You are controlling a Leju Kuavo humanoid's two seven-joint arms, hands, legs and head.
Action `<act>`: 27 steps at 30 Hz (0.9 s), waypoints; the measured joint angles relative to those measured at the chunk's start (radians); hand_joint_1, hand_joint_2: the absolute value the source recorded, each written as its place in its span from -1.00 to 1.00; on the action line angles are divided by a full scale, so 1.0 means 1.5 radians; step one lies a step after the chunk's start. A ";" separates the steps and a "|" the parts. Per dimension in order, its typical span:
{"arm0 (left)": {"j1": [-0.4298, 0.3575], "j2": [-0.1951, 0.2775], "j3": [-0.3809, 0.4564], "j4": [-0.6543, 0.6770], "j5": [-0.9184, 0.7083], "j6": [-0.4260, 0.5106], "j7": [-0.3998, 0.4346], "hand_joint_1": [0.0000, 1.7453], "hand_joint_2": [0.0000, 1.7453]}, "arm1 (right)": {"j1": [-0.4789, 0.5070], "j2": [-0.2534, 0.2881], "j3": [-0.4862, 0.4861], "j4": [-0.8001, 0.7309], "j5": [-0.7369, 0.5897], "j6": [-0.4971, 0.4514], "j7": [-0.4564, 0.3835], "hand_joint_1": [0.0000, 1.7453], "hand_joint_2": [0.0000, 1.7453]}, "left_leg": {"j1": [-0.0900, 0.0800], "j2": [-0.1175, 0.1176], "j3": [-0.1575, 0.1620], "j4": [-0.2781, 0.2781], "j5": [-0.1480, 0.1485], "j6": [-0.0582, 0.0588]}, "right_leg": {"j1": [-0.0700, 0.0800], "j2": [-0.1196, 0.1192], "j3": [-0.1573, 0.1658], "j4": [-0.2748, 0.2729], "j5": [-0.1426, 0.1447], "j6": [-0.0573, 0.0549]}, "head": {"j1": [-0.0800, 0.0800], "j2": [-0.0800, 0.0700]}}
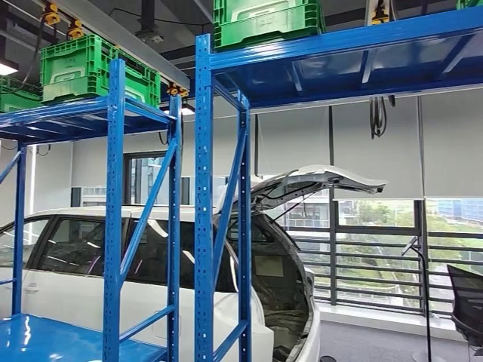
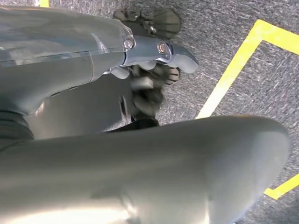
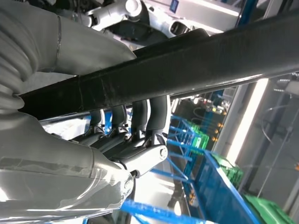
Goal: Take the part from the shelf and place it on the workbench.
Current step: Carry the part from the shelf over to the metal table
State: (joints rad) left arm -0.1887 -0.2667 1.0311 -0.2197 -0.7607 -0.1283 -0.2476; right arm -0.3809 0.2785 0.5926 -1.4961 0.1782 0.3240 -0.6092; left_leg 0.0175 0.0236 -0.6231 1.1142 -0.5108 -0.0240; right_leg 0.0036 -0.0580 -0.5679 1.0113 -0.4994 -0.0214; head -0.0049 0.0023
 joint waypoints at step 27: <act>-0.001 -0.001 0.001 0.000 -0.001 -0.001 0.000 -1.00 1.00 | -0.008 -0.004 0.008 0.007 0.010 -0.001 0.002 1.00 1.00 | -0.002 -0.025 -0.066 0.118 -0.058 0.003 | -0.004 0.021 -0.001 -0.005 0.007 -0.004 | 0.000 0.000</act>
State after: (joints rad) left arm -0.1902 -0.2686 1.0327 -0.2197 -0.7622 -0.1301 -0.2472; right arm -0.3932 0.2721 0.6050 -1.4859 0.1930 0.3223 -0.6058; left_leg 0.0149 -0.0147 -0.7228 1.2906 -0.5980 -0.0200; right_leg -0.0022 -0.0263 -0.5695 1.0032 -0.4882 -0.0277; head -0.0050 0.0023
